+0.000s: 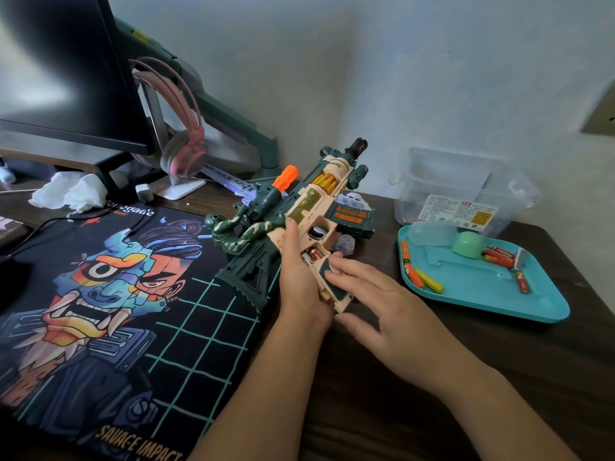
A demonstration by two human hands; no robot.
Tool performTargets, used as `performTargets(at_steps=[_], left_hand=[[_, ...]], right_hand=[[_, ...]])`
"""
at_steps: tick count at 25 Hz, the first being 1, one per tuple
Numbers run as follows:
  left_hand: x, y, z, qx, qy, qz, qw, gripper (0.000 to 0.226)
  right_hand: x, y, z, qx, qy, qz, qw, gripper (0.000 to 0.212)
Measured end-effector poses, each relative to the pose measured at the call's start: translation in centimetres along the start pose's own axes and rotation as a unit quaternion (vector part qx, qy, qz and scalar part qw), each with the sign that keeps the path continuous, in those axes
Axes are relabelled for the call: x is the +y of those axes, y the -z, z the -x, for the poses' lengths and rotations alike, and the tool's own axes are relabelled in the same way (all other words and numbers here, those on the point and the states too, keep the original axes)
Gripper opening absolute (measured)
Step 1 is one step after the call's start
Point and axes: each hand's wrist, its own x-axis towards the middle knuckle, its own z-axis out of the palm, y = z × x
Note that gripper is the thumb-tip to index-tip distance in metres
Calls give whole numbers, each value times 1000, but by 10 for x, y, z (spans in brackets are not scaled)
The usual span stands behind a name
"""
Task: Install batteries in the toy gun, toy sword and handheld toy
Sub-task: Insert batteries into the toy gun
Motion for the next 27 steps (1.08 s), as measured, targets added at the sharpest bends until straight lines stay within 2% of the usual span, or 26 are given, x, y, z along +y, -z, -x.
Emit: performTargets(at_steps=[4,13,16,27], left_hand=[[-1,0,2,8,-2,-22,1000,41],[-2,-1,4,-30,-8,-26,999,42],[-6,-1,4,-36,3,-36,999,50],[-5,-5,8,-64,16,-61,996,48]], right_hand=[[0,-2,0,-1,-14,-2,1000,58],[-6,-5,0,-29,-6,-11,1000,56],[-3,-1,0,-11,-12,-24,1000,53],[5,4,-4,21,-18,-27,999,51]])
